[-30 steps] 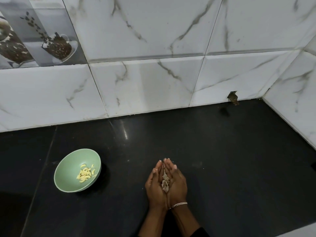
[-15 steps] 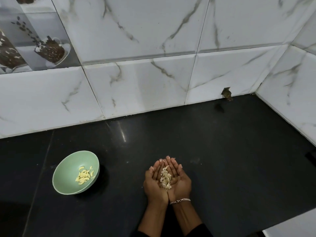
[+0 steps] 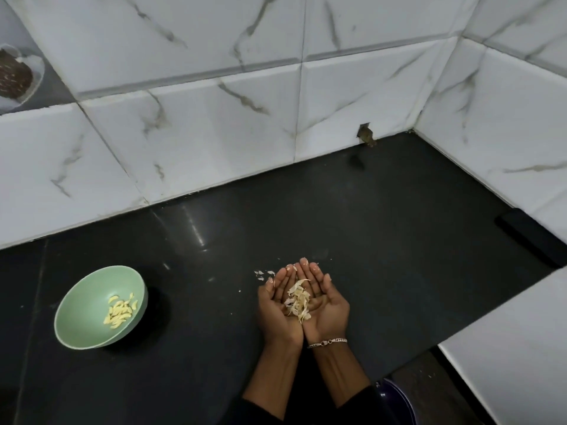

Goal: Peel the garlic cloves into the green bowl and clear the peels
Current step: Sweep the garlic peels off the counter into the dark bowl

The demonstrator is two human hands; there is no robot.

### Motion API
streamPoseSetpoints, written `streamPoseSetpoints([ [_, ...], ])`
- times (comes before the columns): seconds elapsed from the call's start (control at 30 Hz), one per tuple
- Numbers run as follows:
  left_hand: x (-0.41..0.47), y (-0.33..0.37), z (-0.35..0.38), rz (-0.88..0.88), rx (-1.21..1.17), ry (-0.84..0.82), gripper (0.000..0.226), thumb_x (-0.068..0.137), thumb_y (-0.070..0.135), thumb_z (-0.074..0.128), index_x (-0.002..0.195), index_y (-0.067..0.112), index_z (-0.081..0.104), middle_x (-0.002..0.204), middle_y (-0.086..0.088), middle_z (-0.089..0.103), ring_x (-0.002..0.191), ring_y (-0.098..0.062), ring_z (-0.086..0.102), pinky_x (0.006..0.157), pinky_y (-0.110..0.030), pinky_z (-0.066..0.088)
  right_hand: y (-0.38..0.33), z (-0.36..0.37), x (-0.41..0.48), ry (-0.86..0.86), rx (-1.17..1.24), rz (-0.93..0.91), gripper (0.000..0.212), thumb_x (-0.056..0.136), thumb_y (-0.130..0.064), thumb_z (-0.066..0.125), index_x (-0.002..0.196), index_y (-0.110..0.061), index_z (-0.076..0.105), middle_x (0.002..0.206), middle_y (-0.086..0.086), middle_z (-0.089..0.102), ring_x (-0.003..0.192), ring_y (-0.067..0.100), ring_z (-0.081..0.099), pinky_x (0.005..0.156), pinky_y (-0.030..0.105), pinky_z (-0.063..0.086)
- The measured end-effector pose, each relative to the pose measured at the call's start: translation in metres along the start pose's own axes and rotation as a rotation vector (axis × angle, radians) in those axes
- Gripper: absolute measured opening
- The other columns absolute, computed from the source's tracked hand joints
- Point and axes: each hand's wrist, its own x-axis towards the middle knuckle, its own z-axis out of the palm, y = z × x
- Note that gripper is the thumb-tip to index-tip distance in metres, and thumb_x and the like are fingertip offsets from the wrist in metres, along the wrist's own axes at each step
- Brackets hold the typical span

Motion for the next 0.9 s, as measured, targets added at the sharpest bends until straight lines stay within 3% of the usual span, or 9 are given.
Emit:
streamPoseSetpoints([
  [0.17, -0.027, -0.042, 0.015, -0.089, 0.058, -0.051, 0.036, 0.101, 0.02, 0.042, 0.101, -0.002, 0.07, 0.111, -0.019, 0.074, 0.108, -0.027, 0.071, 0.098, -0.041, 0.052, -0.045, -0.021, -0.025, -0.004, 0.041, -0.118, 0.037, 0.105, -0.023, 0.04, 0.121, 0.002, 0.062, 0.133, 0.019, 0.064, 0.125, 0.032, 0.061, 0.107, 0.046, 0.049],
  [0.33, -0.059, -0.103, 0.024, -0.195, 0.141, -0.095, 0.036, 0.101, 0.018, 0.041, 0.102, -0.004, 0.069, 0.112, -0.022, 0.073, 0.11, -0.028, 0.071, 0.097, -0.041, 0.052, -0.095, -0.061, -0.054, 0.028, 0.144, -0.248, 0.042, 0.104, -0.024, 0.042, 0.103, -0.001, 0.077, 0.135, 0.019, 0.062, 0.127, 0.032, 0.06, 0.105, 0.046, 0.049],
  [0.47, -0.088, -0.153, 0.027, -0.286, 0.246, -0.137, 0.037, 0.102, 0.019, 0.04, 0.107, -0.005, 0.068, 0.111, -0.02, 0.074, 0.107, -0.026, 0.072, 0.088, -0.036, 0.056, -0.136, -0.094, -0.08, 0.059, 0.218, -0.358, 0.042, 0.103, -0.023, 0.042, 0.103, -0.001, 0.078, 0.134, 0.018, 0.063, 0.125, 0.032, 0.061, 0.104, 0.048, 0.049],
  [0.63, -0.116, -0.214, 0.021, -0.388, 0.336, -0.175, 0.038, 0.102, 0.019, 0.039, 0.108, -0.005, 0.068, 0.113, -0.02, 0.073, 0.11, -0.028, 0.071, 0.097, -0.041, 0.052, -0.176, -0.143, -0.105, 0.127, 0.269, -0.474, 0.043, 0.105, -0.023, 0.039, 0.107, 0.002, 0.075, 0.134, 0.019, 0.063, 0.123, 0.031, 0.063, 0.1, 0.046, 0.052],
  [0.9, -0.115, -0.304, -0.023, -0.495, 0.484, -0.124, 0.042, 0.104, 0.021, 0.036, 0.11, -0.006, 0.068, 0.11, -0.02, 0.074, 0.107, -0.027, 0.072, 0.088, -0.038, 0.056, -0.207, -0.24, -0.114, 0.239, 0.364, -0.502, 0.048, 0.104, -0.027, 0.037, 0.101, -0.002, 0.079, 0.134, 0.016, 0.064, 0.123, 0.03, 0.063, 0.104, 0.047, 0.046],
])
